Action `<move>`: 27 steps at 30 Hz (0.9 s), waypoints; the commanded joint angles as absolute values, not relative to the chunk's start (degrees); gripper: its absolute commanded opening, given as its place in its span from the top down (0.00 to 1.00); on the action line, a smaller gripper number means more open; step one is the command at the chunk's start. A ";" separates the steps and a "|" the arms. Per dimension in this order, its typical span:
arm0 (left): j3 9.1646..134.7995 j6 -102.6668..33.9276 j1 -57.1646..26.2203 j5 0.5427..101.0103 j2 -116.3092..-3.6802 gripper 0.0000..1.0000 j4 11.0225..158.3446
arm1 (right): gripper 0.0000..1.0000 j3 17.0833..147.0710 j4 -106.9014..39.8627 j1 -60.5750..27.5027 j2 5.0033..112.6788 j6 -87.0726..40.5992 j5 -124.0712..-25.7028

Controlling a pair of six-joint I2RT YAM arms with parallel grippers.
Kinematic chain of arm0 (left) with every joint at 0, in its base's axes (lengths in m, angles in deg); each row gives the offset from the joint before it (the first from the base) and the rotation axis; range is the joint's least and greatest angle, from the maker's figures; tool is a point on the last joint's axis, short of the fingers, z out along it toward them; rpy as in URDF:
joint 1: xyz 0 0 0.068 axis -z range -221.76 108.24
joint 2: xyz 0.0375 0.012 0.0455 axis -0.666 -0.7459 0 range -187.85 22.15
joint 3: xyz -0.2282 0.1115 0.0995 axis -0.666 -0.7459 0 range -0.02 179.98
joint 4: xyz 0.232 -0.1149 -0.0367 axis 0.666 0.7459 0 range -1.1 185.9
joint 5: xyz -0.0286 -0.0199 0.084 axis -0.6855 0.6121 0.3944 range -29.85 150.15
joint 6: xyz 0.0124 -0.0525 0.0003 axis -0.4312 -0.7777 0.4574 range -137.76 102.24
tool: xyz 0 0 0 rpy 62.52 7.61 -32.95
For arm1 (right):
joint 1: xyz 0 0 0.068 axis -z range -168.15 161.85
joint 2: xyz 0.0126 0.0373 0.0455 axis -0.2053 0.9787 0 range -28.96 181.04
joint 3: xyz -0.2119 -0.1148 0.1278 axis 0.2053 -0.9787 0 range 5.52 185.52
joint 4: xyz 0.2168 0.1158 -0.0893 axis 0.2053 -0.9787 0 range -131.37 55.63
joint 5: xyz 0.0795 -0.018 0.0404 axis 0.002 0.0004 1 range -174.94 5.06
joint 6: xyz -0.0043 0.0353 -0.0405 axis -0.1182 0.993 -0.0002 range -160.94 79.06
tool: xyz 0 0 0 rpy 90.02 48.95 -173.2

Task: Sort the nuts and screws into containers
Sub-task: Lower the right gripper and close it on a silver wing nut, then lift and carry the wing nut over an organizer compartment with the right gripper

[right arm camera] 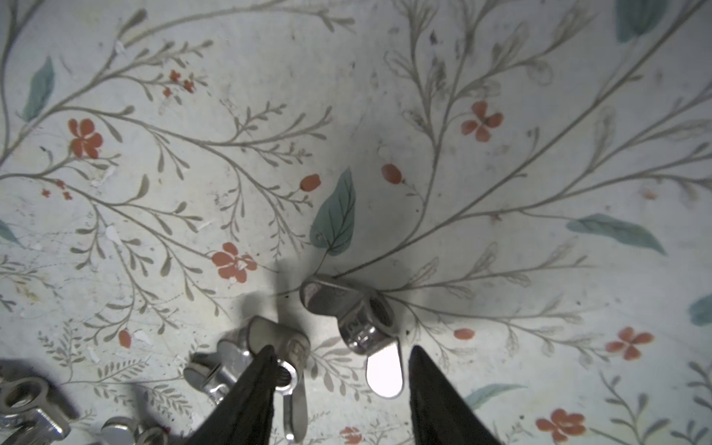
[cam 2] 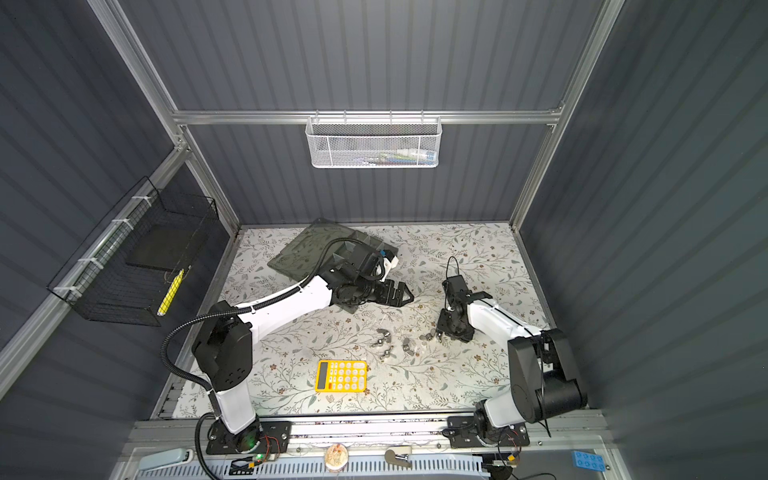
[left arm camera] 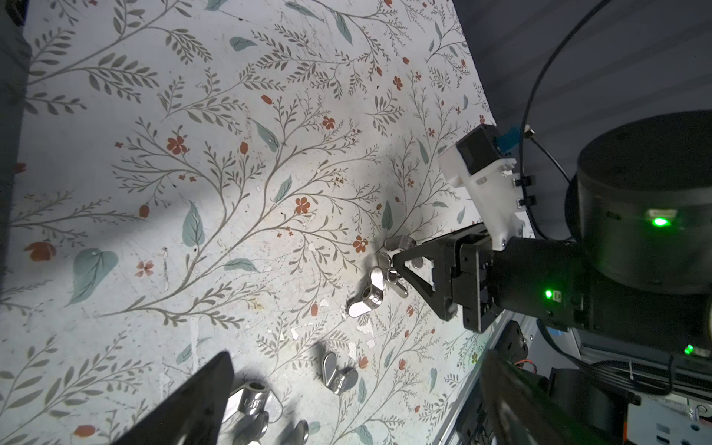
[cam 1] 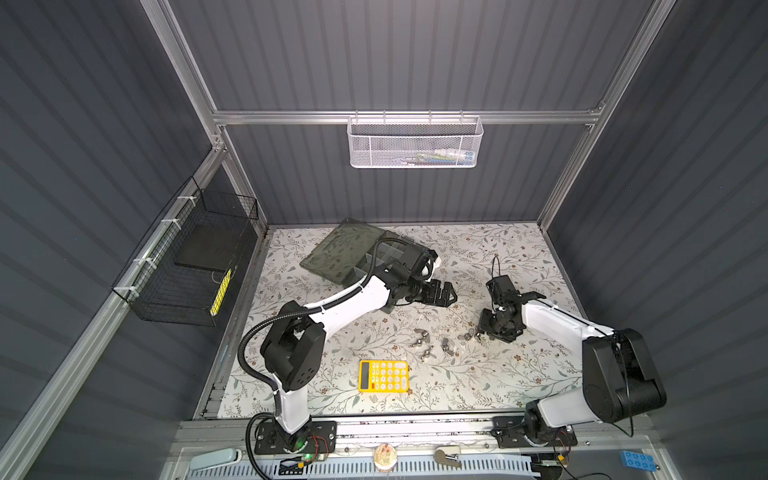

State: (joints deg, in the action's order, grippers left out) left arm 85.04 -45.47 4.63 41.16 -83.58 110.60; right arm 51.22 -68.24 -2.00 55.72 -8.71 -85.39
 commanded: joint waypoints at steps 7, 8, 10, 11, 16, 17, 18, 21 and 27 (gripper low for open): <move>84.69 -45.45 4.38 40.03 -83.73 0.00 110.42 | 0.53 50.68 -68.86 -1.37 55.80 -10.26 -88.68; 84.86 -45.45 4.38 39.95 -83.92 0.00 110.44 | 0.54 50.38 -68.54 -1.12 55.80 -10.34 -88.44; 85.14 -45.58 4.38 39.82 -84.28 0.00 110.44 | 0.57 50.09 -67.91 -0.41 56.05 -10.49 -87.85; 85.23 -45.57 4.38 39.76 -84.38 0.00 110.44 | 0.58 50.16 -67.60 -0.13 56.47 -10.67 -87.49; 85.59 -45.55 4.34 40.00 -84.31 0.00 110.60 | 0.66 51.20 -67.15 0.25 58.58 -11.68 -86.98; 85.54 -45.56 4.38 40.11 -84.22 0.00 110.76 | 0.67 51.31 -67.09 0.25 58.96 -11.87 -86.95; 85.50 -45.54 4.34 40.19 -84.27 0.00 110.87 | 0.68 51.49 -67.05 0.25 59.39 -11.97 -86.90; 85.32 -45.60 4.34 40.35 -84.04 0.00 110.97 | 0.72 51.75 -66.87 0.25 60.18 -12.21 -86.64; 85.41 -45.28 4.37 40.72 -83.62 0.00 111.56 | 0.79 51.45 -66.39 0.25 60.35 -12.29 -86.06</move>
State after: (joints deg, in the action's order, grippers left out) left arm 84.71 -45.47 4.63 40.99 -83.63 110.51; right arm 51.33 -66.44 0.14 59.42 -11.72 -86.52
